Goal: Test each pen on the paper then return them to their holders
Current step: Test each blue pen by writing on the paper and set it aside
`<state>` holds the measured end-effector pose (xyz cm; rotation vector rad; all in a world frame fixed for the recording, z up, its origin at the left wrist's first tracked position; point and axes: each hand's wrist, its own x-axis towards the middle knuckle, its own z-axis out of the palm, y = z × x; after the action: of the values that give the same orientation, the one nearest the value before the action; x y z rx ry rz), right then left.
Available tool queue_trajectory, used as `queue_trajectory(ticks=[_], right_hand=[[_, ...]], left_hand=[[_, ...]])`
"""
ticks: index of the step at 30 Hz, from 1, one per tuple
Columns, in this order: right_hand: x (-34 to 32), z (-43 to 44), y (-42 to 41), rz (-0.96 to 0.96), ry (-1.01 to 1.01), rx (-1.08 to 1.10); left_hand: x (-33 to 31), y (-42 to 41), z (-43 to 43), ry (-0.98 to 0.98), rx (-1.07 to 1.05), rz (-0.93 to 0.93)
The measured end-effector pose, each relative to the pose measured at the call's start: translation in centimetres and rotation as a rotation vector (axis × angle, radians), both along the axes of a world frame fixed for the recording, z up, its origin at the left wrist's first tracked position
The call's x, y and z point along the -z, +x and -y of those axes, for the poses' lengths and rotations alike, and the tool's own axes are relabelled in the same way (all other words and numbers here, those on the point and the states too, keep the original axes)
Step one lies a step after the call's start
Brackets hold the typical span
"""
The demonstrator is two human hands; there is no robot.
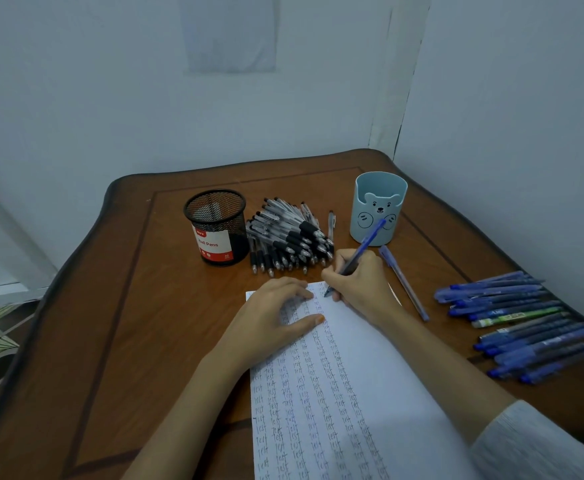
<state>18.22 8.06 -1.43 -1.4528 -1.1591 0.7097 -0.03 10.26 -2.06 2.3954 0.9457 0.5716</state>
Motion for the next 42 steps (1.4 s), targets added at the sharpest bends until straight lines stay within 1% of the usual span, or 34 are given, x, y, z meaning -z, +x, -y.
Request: queue_trajectory(ticks=[21, 28, 32, 34, 37, 39, 40, 42], right_hand=[[0.4, -0.2, 0.3, -0.025, 0.044, 0.000], [0.6, -0.3, 0.5, -0.018, 0.057, -0.007], [0.7, -0.3, 0.2, 0.020, 0.052, -0.003], [0.4, -0.2, 0.3, -0.051, 0.045, 0.010], [-0.3, 0.0, 0.7, -0.286, 0.043, 0.058], [-0.5, 0.1, 0.8, -0.407, 0.029, 0.079], [-0.5, 0.1, 0.8, -0.447, 0.025, 0.090], [-0.6, 0.0, 0.7, -0.439, 0.011, 0.113]], left_hand=[[0.0, 0.0, 0.0, 0.007, 0.008, -0.005], [0.1, 0.0, -0.1, -0.005, 0.008, -0.001], [0.0, 0.0, 0.0, 0.002, 0.010, 0.004], [0.0, 0.0, 0.0, 0.002, 0.013, 0.010], [0.1, -0.1, 0.0, -0.006, 0.014, 0.019], [0.2, -0.1, 0.0, -0.002, 0.011, 0.018], [0.2, -0.1, 0.0, 0.000, 0.010, 0.016], [0.3, -0.1, 0.0, -0.006, 0.004, 0.018]])
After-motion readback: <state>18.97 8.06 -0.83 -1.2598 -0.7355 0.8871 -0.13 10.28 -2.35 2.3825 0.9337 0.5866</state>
